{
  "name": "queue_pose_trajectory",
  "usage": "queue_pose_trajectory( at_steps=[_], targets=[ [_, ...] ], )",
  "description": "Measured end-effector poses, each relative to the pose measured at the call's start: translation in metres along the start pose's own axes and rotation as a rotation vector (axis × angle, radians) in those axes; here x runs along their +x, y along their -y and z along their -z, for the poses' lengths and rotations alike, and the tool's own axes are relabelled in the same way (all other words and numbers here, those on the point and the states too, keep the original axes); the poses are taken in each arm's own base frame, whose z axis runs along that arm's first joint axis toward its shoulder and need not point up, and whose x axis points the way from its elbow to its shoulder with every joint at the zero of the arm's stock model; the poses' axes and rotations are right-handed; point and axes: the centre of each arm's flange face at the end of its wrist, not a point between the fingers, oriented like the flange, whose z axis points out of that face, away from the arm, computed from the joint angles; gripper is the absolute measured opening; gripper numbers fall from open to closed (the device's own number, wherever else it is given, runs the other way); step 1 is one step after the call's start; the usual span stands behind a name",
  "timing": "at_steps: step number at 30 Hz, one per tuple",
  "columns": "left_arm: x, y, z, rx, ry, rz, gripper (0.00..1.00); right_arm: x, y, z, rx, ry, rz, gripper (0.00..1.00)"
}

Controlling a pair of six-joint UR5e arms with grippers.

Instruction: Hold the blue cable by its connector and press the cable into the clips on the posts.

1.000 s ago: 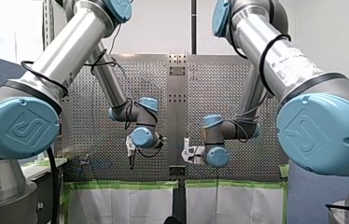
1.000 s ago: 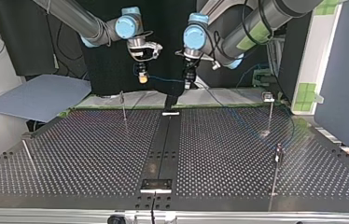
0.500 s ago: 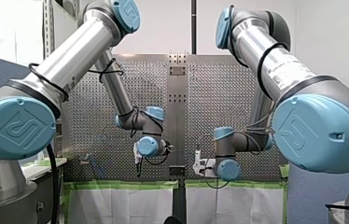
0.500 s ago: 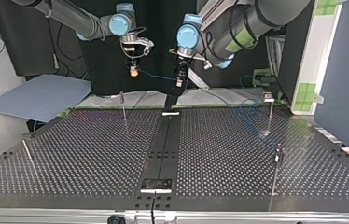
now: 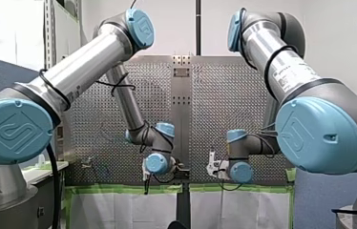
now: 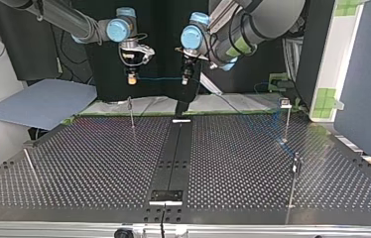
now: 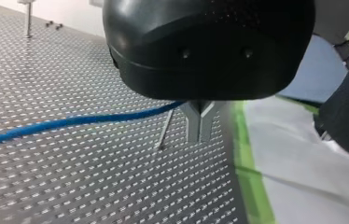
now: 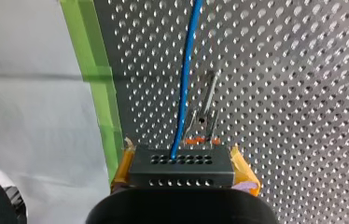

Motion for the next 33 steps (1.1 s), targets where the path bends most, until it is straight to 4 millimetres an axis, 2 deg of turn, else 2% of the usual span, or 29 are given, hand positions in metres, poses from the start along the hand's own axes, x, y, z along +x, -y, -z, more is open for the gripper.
queue_pose_trajectory(
  at_steps=[11, 16, 22, 28, 33],
  targets=[
    [0.029, 0.027, -0.015, 0.024, -0.010, 0.007, 0.00, 0.003, -0.033, -0.007, -0.031, -0.028, -0.052, 0.00],
    [0.028, 0.038, -0.020, 0.036, 0.006, 0.013, 0.00, 0.005, -0.049, -0.012, -0.030, -0.037, -0.081, 0.00],
    [0.020, 0.063, -0.023, 0.060, 0.042, 0.023, 0.00, 0.010, -0.071, -0.021, -0.026, -0.059, -0.105, 0.00],
    [0.012, 0.080, -0.027, 0.078, 0.074, 0.042, 0.00, 0.017, -0.081, -0.031, -0.021, -0.098, -0.138, 0.00],
    [0.022, 0.088, -0.030, 0.089, 0.072, 0.036, 0.00, 0.013, -0.085, -0.033, -0.026, -0.096, -0.141, 0.00]
  ],
)
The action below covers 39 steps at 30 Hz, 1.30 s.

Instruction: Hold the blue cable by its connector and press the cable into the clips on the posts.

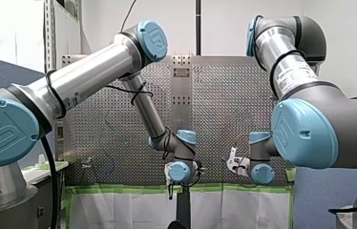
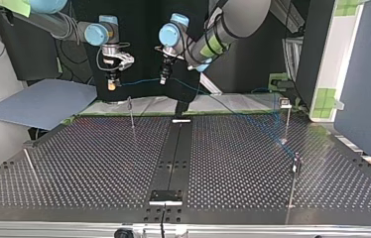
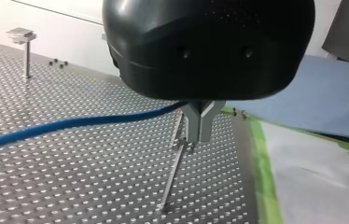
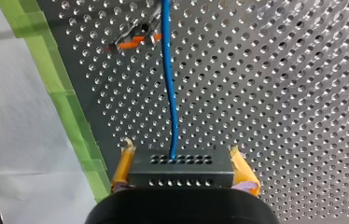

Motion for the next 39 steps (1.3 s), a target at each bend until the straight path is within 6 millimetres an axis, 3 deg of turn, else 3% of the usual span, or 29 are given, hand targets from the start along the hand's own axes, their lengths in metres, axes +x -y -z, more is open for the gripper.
queue_pose_trajectory(
  at_steps=[22, 28, 39],
  targets=[
    [0.079, 0.021, -0.021, -0.032, -0.098, -0.070, 0.00, 0.003, -0.016, -0.011, -0.030, -0.009, 0.056, 0.00],
    [0.075, 0.029, -0.033, -0.034, -0.093, -0.073, 0.00, 0.005, -0.017, -0.014, -0.032, -0.010, 0.064, 0.00],
    [0.041, 0.054, -0.064, -0.019, -0.024, -0.027, 0.00, 0.005, -0.017, -0.017, -0.036, 0.003, 0.083, 0.00]
  ],
)
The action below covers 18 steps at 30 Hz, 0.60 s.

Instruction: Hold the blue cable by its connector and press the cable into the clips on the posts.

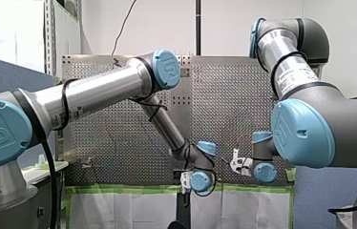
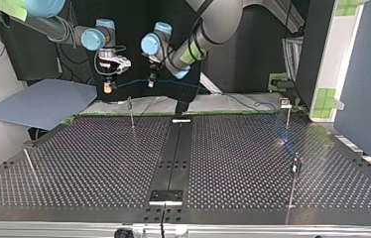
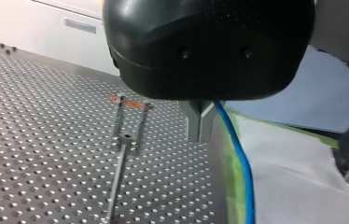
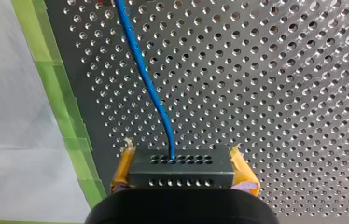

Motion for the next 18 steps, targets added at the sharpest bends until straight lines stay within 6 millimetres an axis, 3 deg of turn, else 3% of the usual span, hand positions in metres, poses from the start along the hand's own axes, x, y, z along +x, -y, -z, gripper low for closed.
queue_pose_trajectory(
  at_steps=[9, 18],
  targets=[
    [-0.024, 0.006, -0.020, -0.012, 0.033, 0.022, 0.00, 0.006, -0.010, -0.010, -0.015, -0.017, -0.002, 0.00],
    [-0.027, 0.004, -0.024, -0.021, 0.041, 0.025, 0.00, 0.005, -0.021, -0.025, -0.028, -0.007, 0.003, 0.00]
  ],
)
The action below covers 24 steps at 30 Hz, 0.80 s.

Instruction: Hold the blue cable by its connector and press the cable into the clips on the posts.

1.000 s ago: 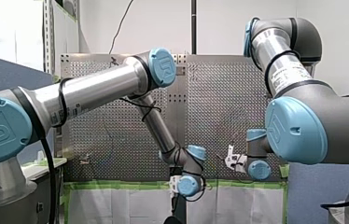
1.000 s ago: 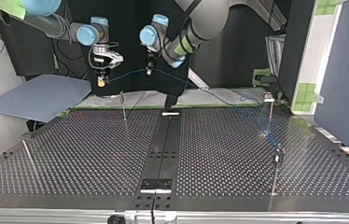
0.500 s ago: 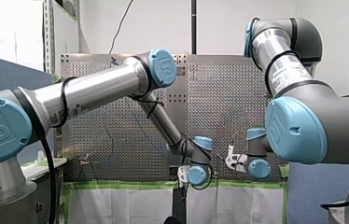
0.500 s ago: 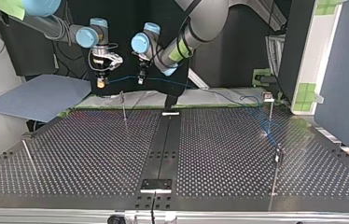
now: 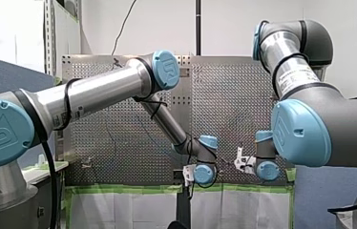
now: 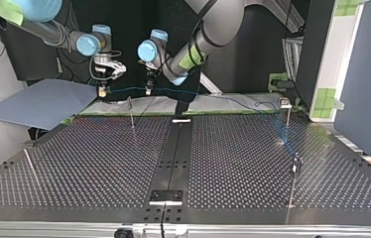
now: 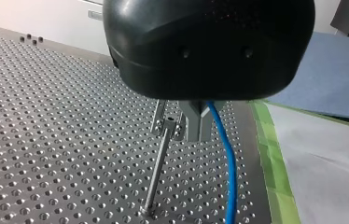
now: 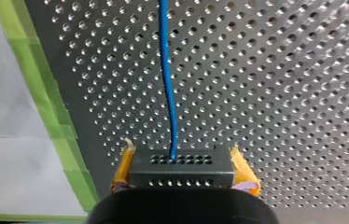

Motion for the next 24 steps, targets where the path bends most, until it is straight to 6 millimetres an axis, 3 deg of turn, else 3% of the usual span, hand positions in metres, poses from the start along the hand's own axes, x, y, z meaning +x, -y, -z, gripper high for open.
queue_pose_trajectory(
  at_steps=[13, 24],
  targets=[
    [-0.003, -0.008, -0.007, -0.013, 0.014, -0.003, 0.00, -0.037, -0.019, -0.026, -0.024, 0.099, 0.043, 0.00],
    [-0.005, -0.010, -0.010, -0.015, 0.027, -0.015, 0.00, -0.016, -0.029, -0.063, -0.009, 0.051, 0.012, 0.00]
  ],
)
